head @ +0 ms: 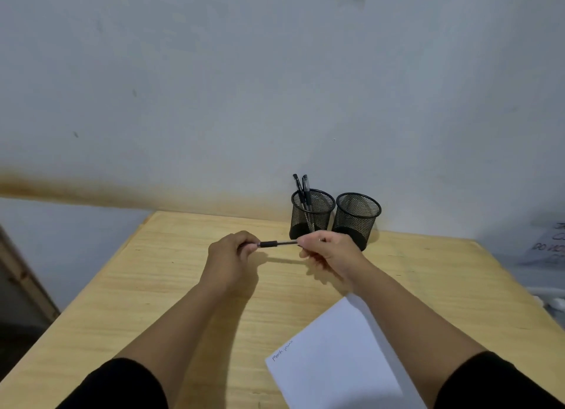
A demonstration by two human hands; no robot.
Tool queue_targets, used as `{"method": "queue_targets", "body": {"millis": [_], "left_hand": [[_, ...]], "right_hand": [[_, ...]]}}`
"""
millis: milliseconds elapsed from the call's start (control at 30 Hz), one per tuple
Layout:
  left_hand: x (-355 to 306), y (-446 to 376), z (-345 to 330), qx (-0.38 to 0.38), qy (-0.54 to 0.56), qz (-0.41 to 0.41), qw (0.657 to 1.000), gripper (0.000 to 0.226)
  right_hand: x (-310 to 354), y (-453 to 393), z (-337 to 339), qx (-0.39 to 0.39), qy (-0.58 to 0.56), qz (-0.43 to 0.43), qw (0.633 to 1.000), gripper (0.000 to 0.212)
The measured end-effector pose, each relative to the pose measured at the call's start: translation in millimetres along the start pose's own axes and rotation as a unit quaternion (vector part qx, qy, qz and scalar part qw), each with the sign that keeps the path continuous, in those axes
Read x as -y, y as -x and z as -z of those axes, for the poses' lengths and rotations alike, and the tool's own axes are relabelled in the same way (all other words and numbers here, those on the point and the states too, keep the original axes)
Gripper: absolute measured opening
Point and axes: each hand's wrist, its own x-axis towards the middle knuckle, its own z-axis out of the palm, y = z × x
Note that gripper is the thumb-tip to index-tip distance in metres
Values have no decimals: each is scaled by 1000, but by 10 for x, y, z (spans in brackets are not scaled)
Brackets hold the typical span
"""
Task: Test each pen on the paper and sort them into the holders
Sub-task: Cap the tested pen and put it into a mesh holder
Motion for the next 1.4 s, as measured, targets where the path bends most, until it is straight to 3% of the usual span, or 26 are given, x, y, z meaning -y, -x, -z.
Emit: {"method": "queue_targets", "body": {"millis": [133,400,500,567,633,833,1133,1400], "left_hand": [[-282,199,23,22,61,-37,997,13],[-474,496,129,44,58,-53,996,16],[-286,582,295,-52,52,11,997,17],[-79,657,476,-74,-7,48,996,16],[47,745,567,-47,-46,53,996,14],[-97,1055,235,14,-2,16,1000,12],[-82,1185,-12,-5,-25,68,997,18],[-270,1512,-86,20,-24,-30,999,21]], "right_hand": [[69,211,-110,5,-100,10,995,9],[26,671,-349,-50,-70,115,990,25],[7,848,-244,-86,-98,131,983,27],[-3,951,-53,-95,-103,126,982,27],[-49,1041,112,-97,-98,105,985,25],[-215,1166,11,-85,-102,54,990,14],[-320,1346,-103,-75,-97,27,992,12],[-508,1390,-129,-71,-45,18,996,9]]}}
